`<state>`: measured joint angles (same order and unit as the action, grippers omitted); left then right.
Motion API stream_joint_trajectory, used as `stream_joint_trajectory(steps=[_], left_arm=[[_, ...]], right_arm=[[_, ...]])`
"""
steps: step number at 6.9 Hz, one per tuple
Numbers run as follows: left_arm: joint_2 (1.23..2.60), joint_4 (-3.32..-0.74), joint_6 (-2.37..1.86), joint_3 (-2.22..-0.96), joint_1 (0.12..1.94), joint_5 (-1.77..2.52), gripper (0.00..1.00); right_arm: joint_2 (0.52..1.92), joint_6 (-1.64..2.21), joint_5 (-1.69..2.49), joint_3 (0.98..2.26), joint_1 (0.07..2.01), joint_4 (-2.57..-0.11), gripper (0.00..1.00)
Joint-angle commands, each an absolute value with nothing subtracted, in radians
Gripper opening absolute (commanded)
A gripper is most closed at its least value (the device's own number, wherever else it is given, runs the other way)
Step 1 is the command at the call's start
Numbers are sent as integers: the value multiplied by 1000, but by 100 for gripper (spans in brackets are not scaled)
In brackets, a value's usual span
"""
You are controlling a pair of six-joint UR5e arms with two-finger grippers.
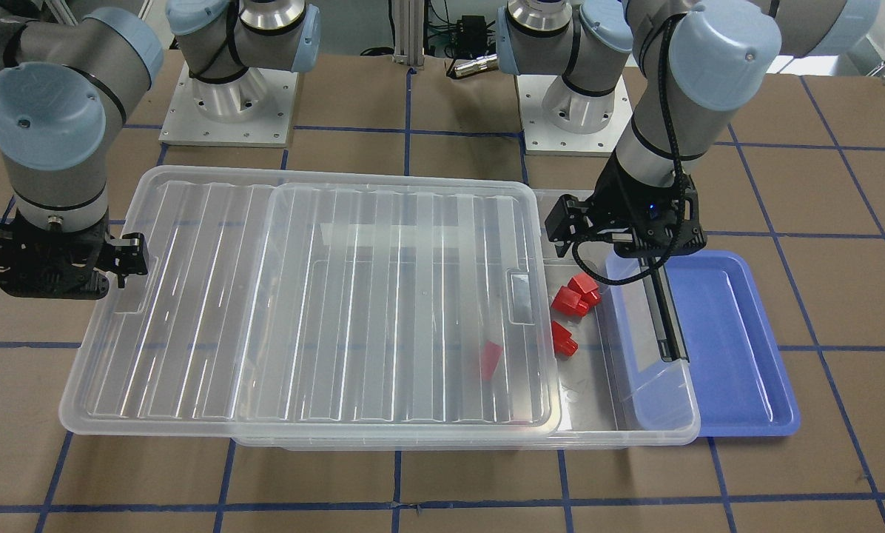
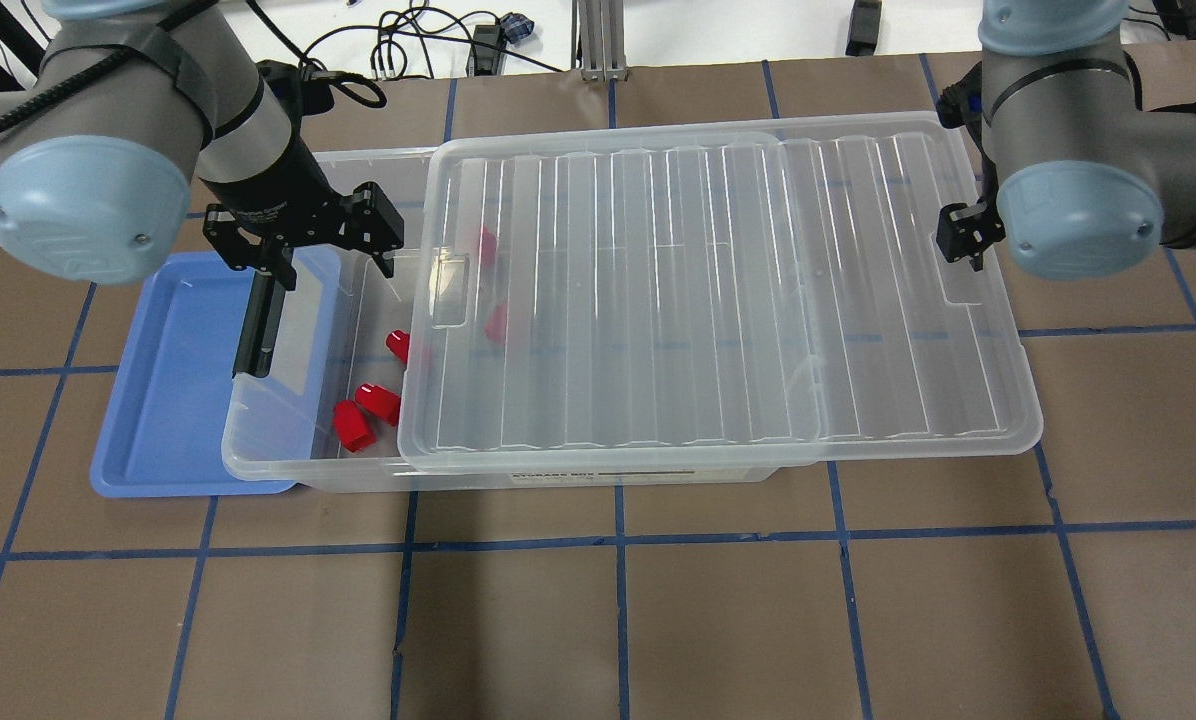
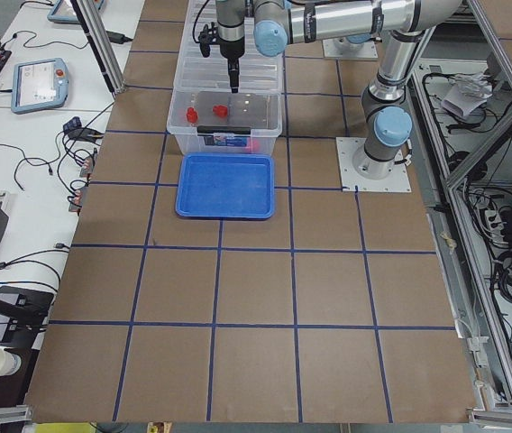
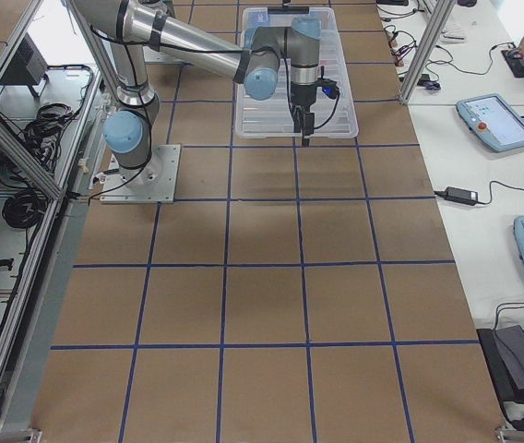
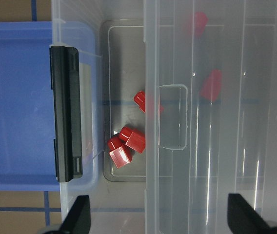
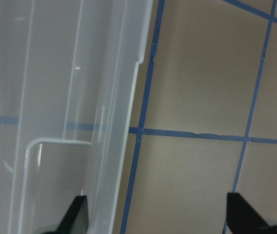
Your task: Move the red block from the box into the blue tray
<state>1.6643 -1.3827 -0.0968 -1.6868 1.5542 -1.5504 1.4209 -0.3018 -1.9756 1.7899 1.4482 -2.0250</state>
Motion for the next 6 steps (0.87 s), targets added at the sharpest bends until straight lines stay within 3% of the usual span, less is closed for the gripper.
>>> stream_joint_trajectory(steps=[1,4,6], left_arm=[[1725,-1373,-163,-1687,1527,-1543,100],[1755,-1273,-187,-1718,1525,-1540,100],[1805,-1062,-265,-1839,1525,-1539,100]], right_arm=[[1424,-301,-1985,1792,1408,-2025,100],[1434,-289,-1970,1783,1408,-2020,100],[1462,-266,-1854,1690,1422,-1923,100]])
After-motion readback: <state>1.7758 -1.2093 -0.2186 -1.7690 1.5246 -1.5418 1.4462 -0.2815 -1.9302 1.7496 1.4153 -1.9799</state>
